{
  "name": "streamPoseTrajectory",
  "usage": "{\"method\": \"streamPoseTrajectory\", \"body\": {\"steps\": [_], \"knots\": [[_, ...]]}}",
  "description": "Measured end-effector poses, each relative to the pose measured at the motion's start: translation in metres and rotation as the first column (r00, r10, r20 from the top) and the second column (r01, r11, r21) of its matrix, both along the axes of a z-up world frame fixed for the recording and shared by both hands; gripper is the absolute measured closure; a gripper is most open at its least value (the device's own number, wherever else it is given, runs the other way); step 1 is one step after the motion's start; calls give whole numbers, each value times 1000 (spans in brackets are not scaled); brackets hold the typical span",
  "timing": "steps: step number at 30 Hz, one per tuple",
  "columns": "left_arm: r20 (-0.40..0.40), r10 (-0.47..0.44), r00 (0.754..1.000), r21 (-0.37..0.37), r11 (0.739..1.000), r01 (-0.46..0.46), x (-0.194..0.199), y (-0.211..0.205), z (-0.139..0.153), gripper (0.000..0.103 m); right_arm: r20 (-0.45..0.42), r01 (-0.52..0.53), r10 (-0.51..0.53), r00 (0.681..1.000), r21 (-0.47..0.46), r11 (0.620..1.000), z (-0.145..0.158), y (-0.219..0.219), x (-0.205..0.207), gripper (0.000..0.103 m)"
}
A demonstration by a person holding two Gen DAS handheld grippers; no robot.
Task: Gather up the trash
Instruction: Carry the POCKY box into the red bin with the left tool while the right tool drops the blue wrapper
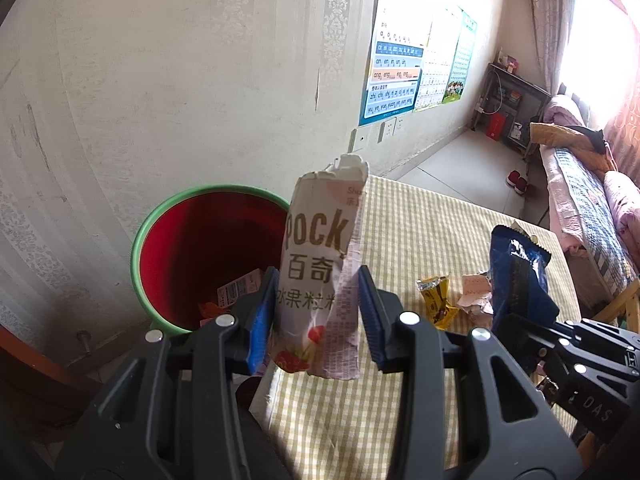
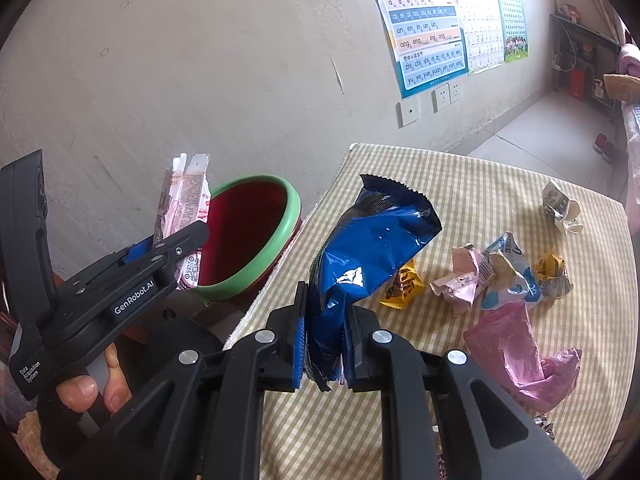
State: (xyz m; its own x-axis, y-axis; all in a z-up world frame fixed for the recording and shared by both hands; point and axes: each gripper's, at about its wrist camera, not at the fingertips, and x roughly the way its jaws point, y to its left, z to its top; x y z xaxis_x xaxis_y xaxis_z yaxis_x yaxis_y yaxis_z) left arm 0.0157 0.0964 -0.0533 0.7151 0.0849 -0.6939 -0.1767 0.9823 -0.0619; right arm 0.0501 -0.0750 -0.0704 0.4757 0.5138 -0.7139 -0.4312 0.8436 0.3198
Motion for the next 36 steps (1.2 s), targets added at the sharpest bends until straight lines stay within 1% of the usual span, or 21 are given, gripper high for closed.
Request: {"method": "streamPoseTrajectory", "body": {"steps": [13, 17, 22, 30, 36], "knots": [[-13, 29, 999, -6, 1000, -29, 1, 13, -5, 65, 7, -29, 29, 1000, -9, 1000, 0, 17, 4, 88], [-10, 55, 998, -7, 998, -55, 4, 23, -5, 65, 23, -45, 45, 999, -10, 999, 4, 25, 8, 88], [1, 93, 996, -5, 996, -93, 6, 38, -4, 64, 44, -71, 71, 996, -3, 997, 11, 39, 14, 88], [-8, 161, 987, -4, 987, -161, 12, 70, -8, 64, 50, -120, 120, 991, -9, 993, 15, 67, 28, 88], [-19, 206, 978, -13, 978, -206, 15, 100, -16, 64, 33, -149, 150, 988, -26, 989, 6, 87, 35, 86]]}}
